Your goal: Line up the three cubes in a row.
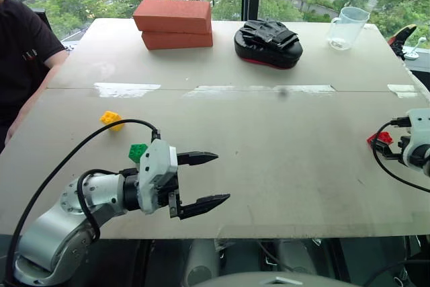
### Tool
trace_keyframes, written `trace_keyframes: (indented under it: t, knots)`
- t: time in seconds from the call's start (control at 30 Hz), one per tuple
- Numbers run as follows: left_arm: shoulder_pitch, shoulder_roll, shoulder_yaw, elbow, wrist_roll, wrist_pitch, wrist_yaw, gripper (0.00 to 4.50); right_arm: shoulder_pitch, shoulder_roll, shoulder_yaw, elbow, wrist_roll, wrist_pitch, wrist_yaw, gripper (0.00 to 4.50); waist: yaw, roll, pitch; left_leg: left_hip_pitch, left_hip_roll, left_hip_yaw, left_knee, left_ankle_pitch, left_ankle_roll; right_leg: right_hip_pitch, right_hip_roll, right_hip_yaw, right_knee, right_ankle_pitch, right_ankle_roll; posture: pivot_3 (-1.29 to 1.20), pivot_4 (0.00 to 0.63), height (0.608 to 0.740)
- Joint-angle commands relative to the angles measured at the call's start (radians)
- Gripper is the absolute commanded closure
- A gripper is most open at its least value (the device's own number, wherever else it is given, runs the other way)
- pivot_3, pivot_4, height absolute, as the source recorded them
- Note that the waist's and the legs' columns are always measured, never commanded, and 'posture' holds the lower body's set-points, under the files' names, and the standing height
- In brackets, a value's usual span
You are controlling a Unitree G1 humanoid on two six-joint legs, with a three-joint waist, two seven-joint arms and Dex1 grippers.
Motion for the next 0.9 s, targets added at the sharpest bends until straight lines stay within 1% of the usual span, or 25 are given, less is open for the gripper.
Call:
trace_keyframes:
  t: [0.03,0.1,0.13,0.17,0.23,0.3,0.37,0.4,0.43,0.5,0.53,0.6,0.67,0.77,0.8,0.83,0.9]
  knots:
    - [0.006,0.006,0.011,-0.037,-0.027,-0.001,0.009,0.00,-0.043,0.003,0.019,0.053,-0.014,-0.030,0.003,0.54,0.002,0.000,0.000,0.000,0.000,0.000,0.001,0.000,0.000,0.000,0.000,0.000,0.000,0.000,0.000,0.00,0.150,0.740]
    - [0.024,0.004,0.017,-0.056,-0.030,0.000,0.017,0.00,-0.051,0.000,0.030,0.064,-0.011,-0.041,0.019,1.31,0.002,0.000,0.000,0.000,0.000,-0.001,0.002,0.000,0.000,0.000,0.000,0.001,0.001,0.000,0.000,0.00,0.150,0.740]
    - [0.036,0.003,0.021,-0.067,-0.030,-0.001,0.023,0.00,-0.051,-0.008,0.043,0.064,-0.014,-0.052,0.030,1.95,0.002,0.000,0.000,-0.001,0.000,-0.001,0.002,0.000,0.000,0.000,0.000,0.002,0.001,0.000,0.000,0.00,0.150,0.740]
    - [0.047,0.002,0.025,-0.075,-0.031,-0.002,0.030,0.00,-0.053,-0.014,0.051,0.063,-0.013,-0.054,0.039,2.39,0.001,0.000,0.000,-0.001,0.000,0.000,0.002,0.000,0.000,0.001,0.000,0.003,0.001,0.000,0.000,0.00,0.150,0.740]
    - [0.065,0.001,0.032,-0.085,-0.032,-0.003,0.041,0.00,-0.054,-0.033,0.068,0.056,-0.011,-0.058,0.064,3.16,0.002,0.000,0.000,-0.001,0.000,0.000,0.002,0.000,0.001,0.000,0.000,0.003,0.000,0.000,0.000,0.00,0.150,0.740]
    - [0.097,-0.007,0.047,-0.094,-0.029,-0.015,0.049,0.00,-0.046,-0.065,0.108,0.011,-0.010,-0.117,0.128,3.11,0.001,0.000,0.000,-0.001,0.000,0.001,0.002,0.000,0.001,0.000,0.000,0.004,0.000,0.000,0.000,0.00,0.150,0.740]
    - [0.150,-0.019,0.062,-0.107,-0.006,-0.050,0.043,0.00,-0.068,-0.071,0.138,-0.063,0.046,-0.181,0.237,3.11,0.001,0.000,0.000,-0.001,0.000,0.001,0.002,0.000,0.001,0.000,0.000,0.004,0.001,0.000,0.000,0.00,0.150,0.740]
    - [0.173,-0.025,0.071,-0.105,0.007,-0.068,0.037,0.00,-0.098,-0.079,0.178,-0.100,0.081,-0.206,0.320,3.11,-0.001,0.001,0.000,-0.001,0.000,0.001,0.002,0.000,0.001,0.000,0.000,0.004,0.000,0.000,0.000,0.00,0.150,0.740]
    - [0.187,-0.028,0.078,-0.103,0.014,-0.079,0.034,0.00,-0.118,-0.085,0.205,-0.120,0.103,-0.219,0.373,3.11,-0.001,0.001,0.000,0.000,0.000,0.001,0.002,0.000,0.001,0.000,0.001,0.004,0.001,0.000,0.000,0.00,0.150,0.740]
    - [0.220,-0.029,0.095,-0.094,0.019,-0.092,0.020,0.00,-0.204,-0.078,0.314,-0.114,0.106,-0.272,0.493,3.11,-0.016,0.002,0.001,0.000,0.002,0.001,0.002,0.000,0.000,-0.001,0.002,0.005,0.001,0.000,0.000,0.00,0.150,0.740]
    - [0.236,-0.027,0.102,-0.091,0.021,-0.101,0.012,0.00,-0.271,-0.057,0.388,-0.072,0.082,-0.316,0.551,3.11,-0.023,0.002,0.001,0.001,0.002,0.000,0.002,-0.001,-0.001,-0.001,0.003,0.004,0.001,0.000,0.000,0.00,0.150,0.740]
    - [0.266,-0.028,0.122,-0.096,0.018,-0.113,0.005,0.00,-0.404,-0.010,0.558,0.057,-0.014,-0.467,0.678,3.11,-0.026,0.002,0.001,0.001,0.003,-0.002,0.002,-0.002,-0.003,-0.001,0.004,0.004,0.001,0.000,0.000,0.00,0.150,0.740]
    - [0.286,-0.027,0.141,-0.098,0.018,-0.122,-0.002,0.00,-0.497,0.036,0.671,0.193,-0.097,-0.584,0.755,3.11,-0.026,0.001,0.001,0.001,0.003,-0.003,0.003,-0.003,-0.003,-0.001,0.005,0.005,0.001,0.000,0.000,0.00,0.150,0.740]
    - [0.318,-0.027,0.169,-0.107,0.016,-0.129,-0.004,0.00,-0.584,0.088,0.760,0.364,-0.184,-0.715,0.826,3.11,-0.015,0.001,0.002,-0.001,0.001,-0.004,0.003,-0.002,-0.003,-0.002,0.004,0.006,0.000,0.000,-0.001,0.00,0.150,0.740]
    - [0.331,-0.029,0.179,-0.114,0.013,-0.129,0.000,0.00,-0.606,0.106,0.775,0.407,-0.198,-0.731,0.841,3.11,-0.009,0.001,0.002,-0.002,0.001,-0.004,0.003,-0.002,-0.003,-0.002,0.004,0.005,0.000,0.000,-0.001,0.00,0.150,0.740]
    - [0.343,-0.031,0.188,-0.121,0.010,-0.130,0.003,0.00,-0.623,0.122,0.784,0.441,-0.210,-0.740,0.854,3.11,-0.006,0.001,0.002,-0.003,0.000,-0.003,0.003,0.000,0.000,-0.002,0.003,0.006,0.000,0.002,-0.004,0.00,0.150,0.740]
    - [0.365,-0.035,0.201,-0.139,0.010,-0.130,0.012,0.00,-0.646,0.153,0.795,0.496,-0.239,-0.785,0.860,3.11,-0.003,0.002,0.002,-0.004,-0.001,0.000,0.004,0.001,-0.002,-0.003,0.002,0.008,0.000,0.003,-0.004,0.00,0.150,0.740]
